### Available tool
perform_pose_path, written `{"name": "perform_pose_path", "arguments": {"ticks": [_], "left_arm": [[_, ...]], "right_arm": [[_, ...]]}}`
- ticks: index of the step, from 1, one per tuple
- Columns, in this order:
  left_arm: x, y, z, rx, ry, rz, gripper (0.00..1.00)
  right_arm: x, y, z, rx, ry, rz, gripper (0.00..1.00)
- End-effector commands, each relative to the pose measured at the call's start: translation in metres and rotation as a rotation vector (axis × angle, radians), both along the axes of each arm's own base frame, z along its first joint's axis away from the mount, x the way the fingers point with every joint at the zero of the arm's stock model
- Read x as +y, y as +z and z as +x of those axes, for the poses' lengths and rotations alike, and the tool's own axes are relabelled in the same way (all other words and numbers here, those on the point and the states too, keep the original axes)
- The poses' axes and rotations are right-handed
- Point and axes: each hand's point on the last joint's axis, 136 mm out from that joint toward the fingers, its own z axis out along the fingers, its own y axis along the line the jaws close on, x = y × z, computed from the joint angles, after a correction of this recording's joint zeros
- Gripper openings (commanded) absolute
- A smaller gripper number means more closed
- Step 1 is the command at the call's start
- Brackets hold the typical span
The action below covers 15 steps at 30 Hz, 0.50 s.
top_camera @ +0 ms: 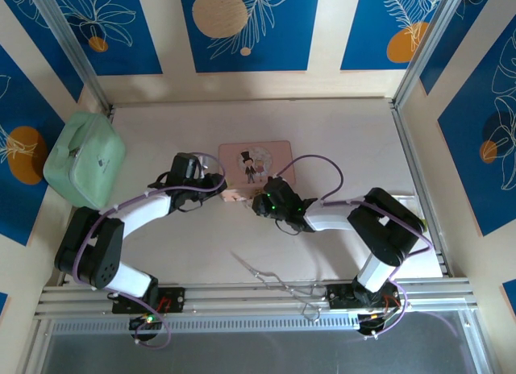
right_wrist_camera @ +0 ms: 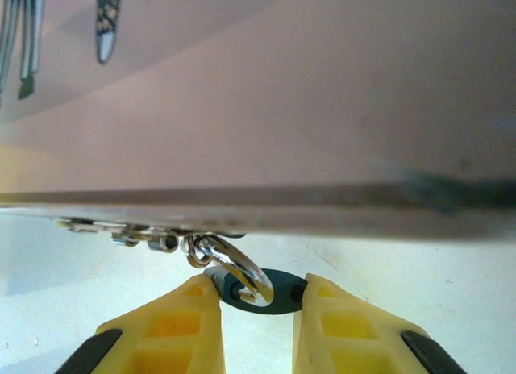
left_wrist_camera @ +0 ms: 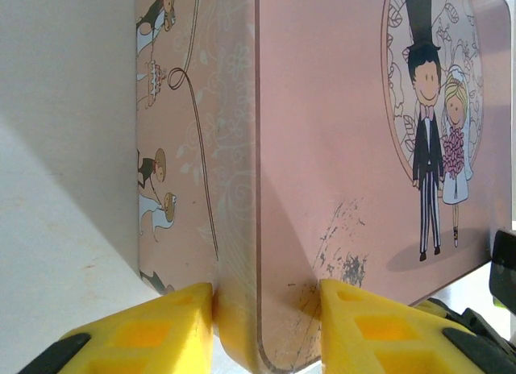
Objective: Unlock the padlock with the key
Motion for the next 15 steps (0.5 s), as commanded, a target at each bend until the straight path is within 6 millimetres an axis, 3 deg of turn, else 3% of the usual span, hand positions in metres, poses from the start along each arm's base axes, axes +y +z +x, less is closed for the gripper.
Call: {"name": "perform_pose_path", "arguments": {"ticks": [1,6,15], "left_arm": [[0.011,-0.033,-0.021,0.115,-0.001,0.052,0.35],[0.011,-0.034,-0.021,0.116,0.001,0.05,0.35],[0.012,-0.036,-0.022,0.118,0.001,0.05,0.35]], "right_arm": [[-0.016,-0.005,0.003,0.036,-0.073,-0.003,0.2],[-0.022,-0.016,0.002,0.072,-0.098,-0.015,0.2],[-0.02,-0.015,0.002,0.058,-0.086,-0.026,0.2]]}}
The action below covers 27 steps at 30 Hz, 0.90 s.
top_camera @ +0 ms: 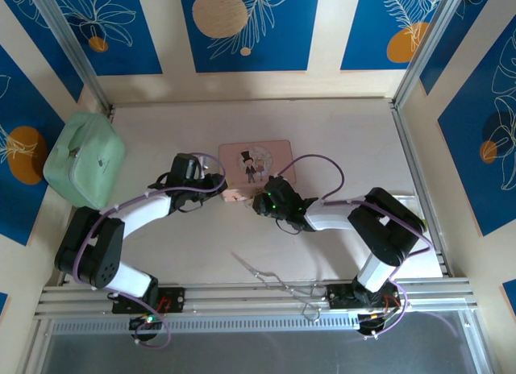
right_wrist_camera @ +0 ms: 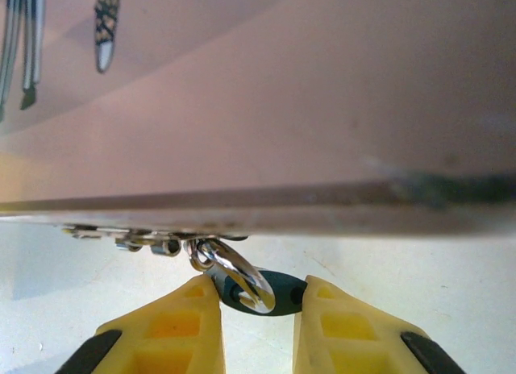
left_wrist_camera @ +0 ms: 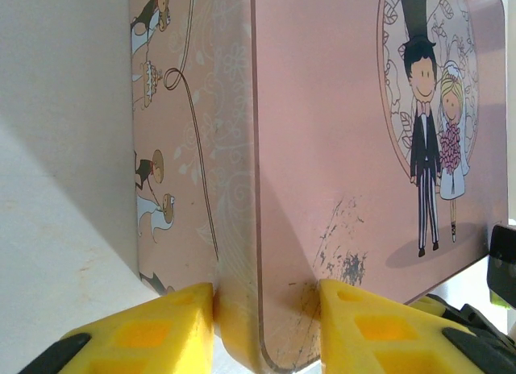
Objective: Unlock the padlock with the key
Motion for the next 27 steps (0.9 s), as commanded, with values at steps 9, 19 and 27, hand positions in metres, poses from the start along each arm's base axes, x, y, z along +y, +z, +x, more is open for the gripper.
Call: {"name": "perform_pose_path", "arguments": {"ticks": [9,19,27], "left_arm": [[0.013,-0.032,-0.022,0.121,0.005,0.057,0.35],[0.013,-0.03,-0.021,0.122,0.002,0.056,0.35],[0.013,-0.023,-0.018,0.11,0.003,0.049,0.35]], "right_arm": [[-0.013,-0.018,0.0,0.04,-0.033,-0.126,0.26],[0.004,-0.006,-0.002,-0.015,0.038,-0.244,0.48],[0.01,0.015,0.001,-0.075,0.089,-0.281,0.54]]}}
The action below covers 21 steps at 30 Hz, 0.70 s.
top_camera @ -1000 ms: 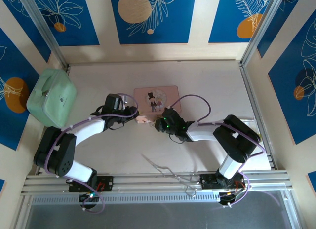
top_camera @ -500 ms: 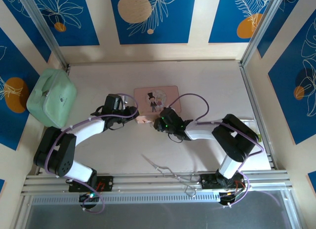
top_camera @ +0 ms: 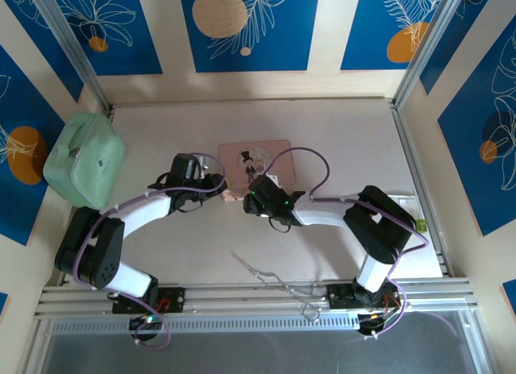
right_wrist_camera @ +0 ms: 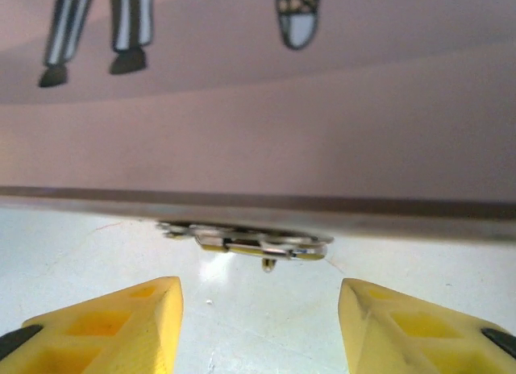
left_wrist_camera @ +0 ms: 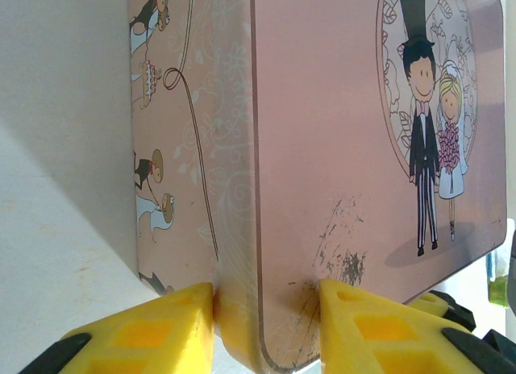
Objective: Unlock the padlock with the key
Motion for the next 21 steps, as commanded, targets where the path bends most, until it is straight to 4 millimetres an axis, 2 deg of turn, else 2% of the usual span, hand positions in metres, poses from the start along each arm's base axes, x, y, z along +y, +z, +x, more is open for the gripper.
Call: {"name": "perform_pose_path", "arguments": {"ticks": [1,10,21], "left_arm": [[0.012,-0.022,-0.018,0.107,0.003,0.051,0.35],[0.014,-0.019,-0.016,0.102,0.007,0.051,0.35],[0.014,-0.02,-0.019,0.103,0.001,0.042,0.35]], "right_arm": [[0.002,0.014,0.003,-0.049,0.052,-0.04,0.55],[0.014,0.016,0.011,-0.105,0.157,-0.107,0.58],[0.016,0.001,0.016,-0.091,0.161,-0.205,0.56]]}}
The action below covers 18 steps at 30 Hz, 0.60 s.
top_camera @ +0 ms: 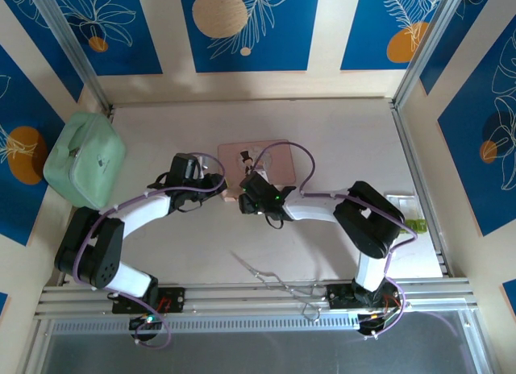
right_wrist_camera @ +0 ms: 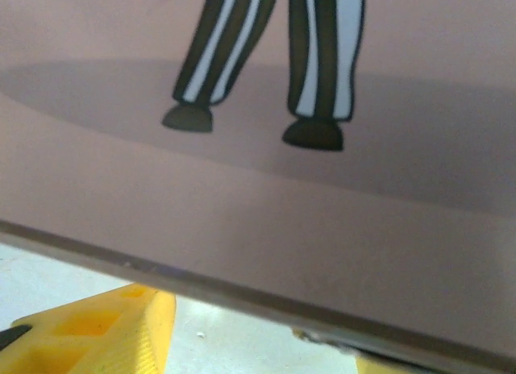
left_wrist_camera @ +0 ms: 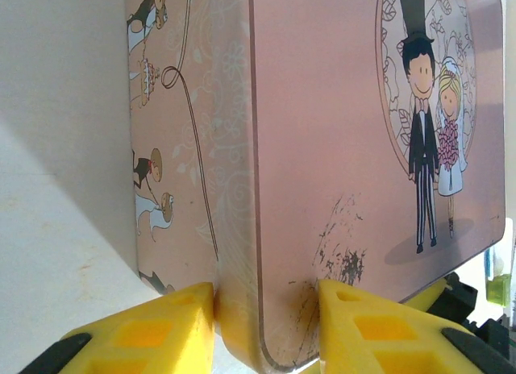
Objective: Unlock the padlock with the key
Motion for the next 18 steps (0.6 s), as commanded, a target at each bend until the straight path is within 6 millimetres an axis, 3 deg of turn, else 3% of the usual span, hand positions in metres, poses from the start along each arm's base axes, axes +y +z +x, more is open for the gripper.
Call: {"name": "perform_pose_path", "arguments": {"ticks": [1,9,18], "left_arm": [[0.013,-0.021,-0.019,0.099,0.001,0.045,0.35],[0.014,-0.023,-0.02,0.103,0.002,0.047,0.35],[0.015,-0.023,-0.02,0.101,0.007,0.046,0.35]], "right_arm": [[0.005,0.005,0.007,-0.028,0.005,-0.028,0.54],[0.006,0.003,0.007,-0.017,-0.007,-0.019,0.36],[-0.008,0.006,-0.006,0.054,-0.106,0.01,0.3]]}}
